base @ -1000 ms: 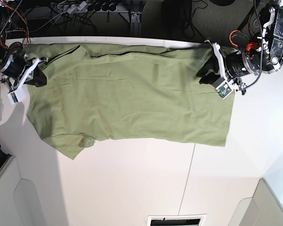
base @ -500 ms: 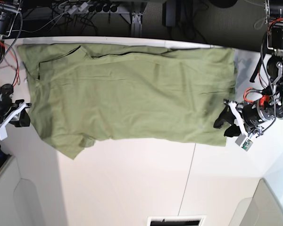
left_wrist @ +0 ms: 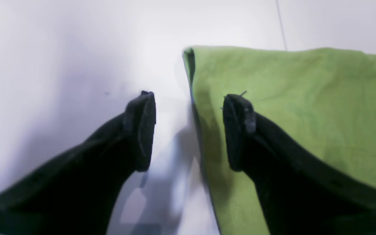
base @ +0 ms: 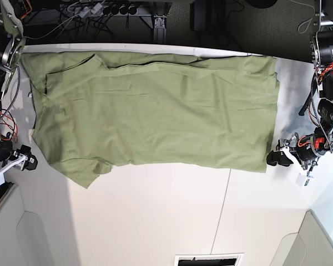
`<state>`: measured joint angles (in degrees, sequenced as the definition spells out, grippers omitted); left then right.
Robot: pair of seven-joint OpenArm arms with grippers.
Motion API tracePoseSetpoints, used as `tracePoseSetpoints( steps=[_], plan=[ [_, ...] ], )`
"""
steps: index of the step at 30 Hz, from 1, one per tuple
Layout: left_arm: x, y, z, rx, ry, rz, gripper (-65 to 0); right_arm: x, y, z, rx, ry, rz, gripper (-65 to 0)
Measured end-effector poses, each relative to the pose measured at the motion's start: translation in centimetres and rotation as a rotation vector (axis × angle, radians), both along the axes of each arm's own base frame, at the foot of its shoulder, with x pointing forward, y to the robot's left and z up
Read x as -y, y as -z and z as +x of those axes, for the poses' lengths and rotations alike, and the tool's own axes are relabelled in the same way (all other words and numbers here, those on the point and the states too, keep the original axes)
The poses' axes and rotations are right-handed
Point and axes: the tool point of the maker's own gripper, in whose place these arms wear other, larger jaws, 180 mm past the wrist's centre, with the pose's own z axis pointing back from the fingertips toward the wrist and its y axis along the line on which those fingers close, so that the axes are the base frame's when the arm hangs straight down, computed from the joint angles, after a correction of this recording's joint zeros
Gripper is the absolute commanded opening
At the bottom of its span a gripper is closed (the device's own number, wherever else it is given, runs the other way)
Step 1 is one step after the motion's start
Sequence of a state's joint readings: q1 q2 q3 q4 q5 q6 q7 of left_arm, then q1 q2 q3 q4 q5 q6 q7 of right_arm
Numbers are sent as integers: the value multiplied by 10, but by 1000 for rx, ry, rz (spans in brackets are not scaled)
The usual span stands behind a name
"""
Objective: Layout the t-shirt on the table in an organized manner, then fold the t-shirt properly
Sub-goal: 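Move both grippers to the shirt's hem corners and grasp them, then lift the hem with both grippers and fold it over toward the collar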
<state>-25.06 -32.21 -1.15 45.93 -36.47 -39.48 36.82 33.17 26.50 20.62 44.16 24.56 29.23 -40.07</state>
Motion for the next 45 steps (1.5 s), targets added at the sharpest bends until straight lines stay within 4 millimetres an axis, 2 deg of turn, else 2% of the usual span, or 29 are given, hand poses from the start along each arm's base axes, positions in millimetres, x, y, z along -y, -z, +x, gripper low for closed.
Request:
tracePoseSetpoints(
  steps=[5,13,18,22,29,34,38,45],
  plan=[
    [16,6,1,-6,14,-28,-294,-16,24,-12,-70,-53,0,-335],
    [40,11,7,14,36,-48,-295,-59,33,-9,-77,-166,12,-336],
    [36,10,10,36,39,-16,-295,-74,34,-10,-99,-194,43,-336],
    [31,9,12,34,47,28,-295,-78,34,-10,-99,-204,50,-336],
    [9,-12,40,136,-28,137,-294,-78,35,-11,-105,-209,51,-336],
    [8,-3,34,102,-32,144,-295,-79,34,-11,-104,-209,53,-336],
    [15,13,26,63,-40,104,-295,-79,34,-11,-104,-210,53,-336],
    [49,14,26,68,30,-17,-301,-79,34,-12,-104,-212,55,-338]
  ],
)
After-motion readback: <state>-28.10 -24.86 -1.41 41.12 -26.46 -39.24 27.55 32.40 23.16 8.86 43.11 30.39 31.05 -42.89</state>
